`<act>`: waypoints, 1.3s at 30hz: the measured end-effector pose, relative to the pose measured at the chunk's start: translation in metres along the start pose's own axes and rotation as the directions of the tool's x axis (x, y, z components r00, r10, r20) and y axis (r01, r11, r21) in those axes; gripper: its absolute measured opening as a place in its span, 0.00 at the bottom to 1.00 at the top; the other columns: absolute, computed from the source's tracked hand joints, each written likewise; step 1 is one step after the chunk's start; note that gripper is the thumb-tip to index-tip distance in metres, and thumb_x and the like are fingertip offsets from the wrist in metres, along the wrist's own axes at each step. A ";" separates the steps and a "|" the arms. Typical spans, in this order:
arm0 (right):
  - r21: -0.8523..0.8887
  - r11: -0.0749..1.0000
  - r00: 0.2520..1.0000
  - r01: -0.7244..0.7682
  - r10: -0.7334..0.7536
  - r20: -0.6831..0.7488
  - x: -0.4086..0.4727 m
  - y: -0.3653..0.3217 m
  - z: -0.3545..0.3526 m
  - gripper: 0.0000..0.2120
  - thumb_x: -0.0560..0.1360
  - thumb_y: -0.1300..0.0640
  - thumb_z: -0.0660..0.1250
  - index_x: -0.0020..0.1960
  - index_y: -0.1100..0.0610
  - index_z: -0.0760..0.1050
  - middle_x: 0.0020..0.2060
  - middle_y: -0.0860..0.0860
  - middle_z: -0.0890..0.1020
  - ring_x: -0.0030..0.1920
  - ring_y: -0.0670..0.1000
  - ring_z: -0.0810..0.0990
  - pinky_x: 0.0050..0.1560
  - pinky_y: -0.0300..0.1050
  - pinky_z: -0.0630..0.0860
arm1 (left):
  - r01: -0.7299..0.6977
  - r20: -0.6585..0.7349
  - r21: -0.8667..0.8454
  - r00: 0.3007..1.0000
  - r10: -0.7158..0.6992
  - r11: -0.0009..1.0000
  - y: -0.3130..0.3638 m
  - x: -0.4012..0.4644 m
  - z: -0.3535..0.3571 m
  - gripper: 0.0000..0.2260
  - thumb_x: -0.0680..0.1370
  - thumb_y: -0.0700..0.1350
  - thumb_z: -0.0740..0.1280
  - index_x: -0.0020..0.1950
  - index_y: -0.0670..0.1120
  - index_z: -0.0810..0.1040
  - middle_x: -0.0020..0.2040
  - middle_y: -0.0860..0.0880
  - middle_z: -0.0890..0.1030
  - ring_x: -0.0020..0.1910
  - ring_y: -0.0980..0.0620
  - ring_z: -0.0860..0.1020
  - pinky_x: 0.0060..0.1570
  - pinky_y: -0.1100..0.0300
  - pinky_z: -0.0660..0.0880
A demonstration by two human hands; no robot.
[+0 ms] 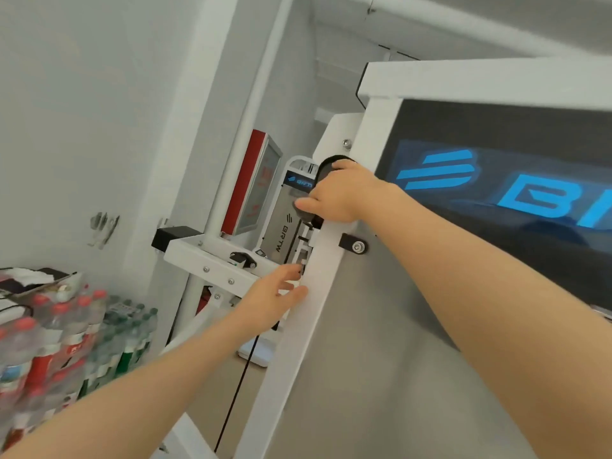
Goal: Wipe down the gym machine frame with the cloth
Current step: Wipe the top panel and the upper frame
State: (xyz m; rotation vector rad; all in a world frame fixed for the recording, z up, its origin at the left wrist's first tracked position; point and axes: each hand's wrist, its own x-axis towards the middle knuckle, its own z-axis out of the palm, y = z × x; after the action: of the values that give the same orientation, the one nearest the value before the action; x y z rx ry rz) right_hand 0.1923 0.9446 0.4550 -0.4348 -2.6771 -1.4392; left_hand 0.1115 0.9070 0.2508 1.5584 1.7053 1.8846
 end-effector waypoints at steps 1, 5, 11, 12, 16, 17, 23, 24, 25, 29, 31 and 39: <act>0.016 0.999 0.998 0.039 -0.039 0.051 0.001 -0.008 0.005 0.27 0.81 0.43 0.40 0.55 0.53 0.75 0.50 0.52 0.79 0.59 0.54 0.73 0.67 0.49 0.56 | 0.022 0.012 -0.010 1.000 -0.022 1.000 -0.002 -0.003 0.007 0.15 0.76 0.47 0.66 0.62 0.53 0.71 0.51 0.59 0.76 0.48 0.62 0.76 0.44 0.73 0.72; -0.116 0.974 0.963 0.197 -0.170 0.208 -0.002 -0.060 0.036 0.21 0.82 0.50 0.41 0.69 0.49 0.66 0.60 0.52 0.76 0.62 0.56 0.72 0.66 0.50 0.59 | 0.083 -0.080 0.027 0.993 -0.081 0.996 -0.011 -0.017 0.021 0.10 0.74 0.50 0.69 0.52 0.47 0.75 0.46 0.52 0.79 0.42 0.53 0.79 0.42 0.61 0.76; -0.181 0.983 0.999 0.037 -0.034 0.020 -0.014 -0.069 0.052 0.18 0.80 0.49 0.50 0.52 0.52 0.77 0.50 0.49 0.80 0.52 0.51 0.75 0.59 0.46 0.60 | 0.170 -0.137 -0.003 0.976 -0.169 0.985 -0.034 -0.040 0.030 0.11 0.72 0.51 0.71 0.46 0.48 0.73 0.44 0.53 0.78 0.41 0.56 0.77 0.37 0.67 0.71; -0.204 0.979 0.999 -0.013 0.004 -0.045 -0.014 -0.060 0.050 0.17 0.79 0.49 0.50 0.53 0.52 0.77 0.51 0.49 0.80 0.54 0.52 0.74 0.61 0.47 0.60 | 0.180 -0.130 -0.009 0.975 -0.180 0.984 -0.037 -0.042 0.030 0.11 0.72 0.51 0.70 0.46 0.48 0.72 0.46 0.52 0.78 0.42 0.55 0.77 0.37 0.67 0.71; -0.230 0.969 0.986 -0.096 0.062 -0.153 -0.013 -0.041 0.046 0.19 0.79 0.46 0.50 0.57 0.55 0.73 0.53 0.53 0.79 0.56 0.55 0.74 0.65 0.51 0.59 | 0.190 -0.092 -0.004 0.978 -0.190 0.982 -0.041 -0.043 0.029 0.12 0.73 0.53 0.69 0.50 0.46 0.73 0.49 0.49 0.79 0.46 0.50 0.78 0.41 0.61 0.74; -0.239 0.966 0.985 -0.099 0.061 -0.160 -0.013 -0.042 0.048 0.19 0.79 0.46 0.49 0.57 0.55 0.73 0.53 0.53 0.79 0.57 0.55 0.74 0.65 0.51 0.59 | 0.186 -0.086 -0.002 0.979 -0.186 0.983 -0.042 -0.043 0.029 0.12 0.73 0.52 0.69 0.50 0.46 0.73 0.49 0.49 0.79 0.46 0.49 0.78 0.41 0.60 0.74; -0.251 0.968 0.989 0.001 -0.039 -0.146 -0.025 -0.084 0.074 0.20 0.80 0.50 0.47 0.57 0.54 0.76 0.53 0.52 0.79 0.54 0.55 0.74 0.63 0.52 0.59 | 0.226 -0.116 -0.087 0.965 -0.236 0.970 -0.066 -0.062 0.035 0.11 0.74 0.50 0.68 0.52 0.46 0.76 0.48 0.49 0.79 0.46 0.50 0.78 0.47 0.58 0.74; -0.233 0.972 0.988 0.026 -0.060 -0.141 -0.027 -0.093 0.080 0.20 0.81 0.50 0.47 0.57 0.54 0.76 0.52 0.51 0.79 0.53 0.55 0.75 0.62 0.51 0.60 | 0.245 -0.118 -0.121 0.959 -0.259 0.962 -0.072 -0.069 0.038 0.11 0.74 0.49 0.69 0.53 0.45 0.76 0.49 0.48 0.79 0.46 0.50 0.77 0.48 0.57 0.74; -0.208 0.977 0.989 0.054 -0.081 -0.124 -0.030 -0.104 0.087 0.20 0.81 0.50 0.47 0.57 0.54 0.76 0.52 0.51 0.79 0.53 0.55 0.74 0.61 0.51 0.61 | 0.268 -0.115 -0.153 0.951 -0.286 0.951 -0.079 -0.077 0.041 0.11 0.74 0.48 0.69 0.54 0.45 0.76 0.50 0.48 0.79 0.46 0.50 0.77 0.49 0.56 0.75; -0.141 0.972 0.980 0.186 -0.194 -0.044 -0.043 -0.148 0.118 0.18 0.81 0.51 0.47 0.57 0.52 0.75 0.49 0.50 0.77 0.51 0.54 0.74 0.59 0.49 0.62 | 0.336 -0.094 -0.208 0.928 -0.361 0.919 -0.108 -0.115 0.054 0.11 0.75 0.46 0.69 0.55 0.46 0.76 0.50 0.50 0.78 0.44 0.57 0.74 0.43 0.70 0.72; -0.108 0.970 0.975 0.218 -0.222 -0.020 -0.048 -0.162 0.128 0.19 0.81 0.50 0.47 0.57 0.53 0.75 0.49 0.50 0.77 0.51 0.54 0.73 0.59 0.48 0.62 | 0.357 -0.093 -0.226 0.918 -0.384 0.907 -0.119 -0.130 0.060 0.07 0.75 0.45 0.68 0.51 0.50 0.75 0.47 0.54 0.77 0.42 0.60 0.73 0.38 0.77 0.69; -0.082 0.993 0.982 0.080 -0.093 -0.164 -0.036 -0.130 0.113 0.20 0.80 0.51 0.47 0.49 0.55 0.77 0.47 0.52 0.79 0.47 0.55 0.73 0.59 0.48 0.61 | 0.356 -0.126 -0.249 0.910 -0.395 0.901 -0.124 -0.121 0.053 0.07 0.74 0.45 0.69 0.51 0.48 0.76 0.49 0.53 0.78 0.50 0.56 0.74 0.50 0.63 0.69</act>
State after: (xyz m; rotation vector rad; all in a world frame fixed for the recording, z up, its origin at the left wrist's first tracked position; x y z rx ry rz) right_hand 0.1982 0.9626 0.2800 -0.1936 -2.5454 -1.5292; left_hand 0.1441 0.8986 0.0729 0.9243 1.6465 1.9627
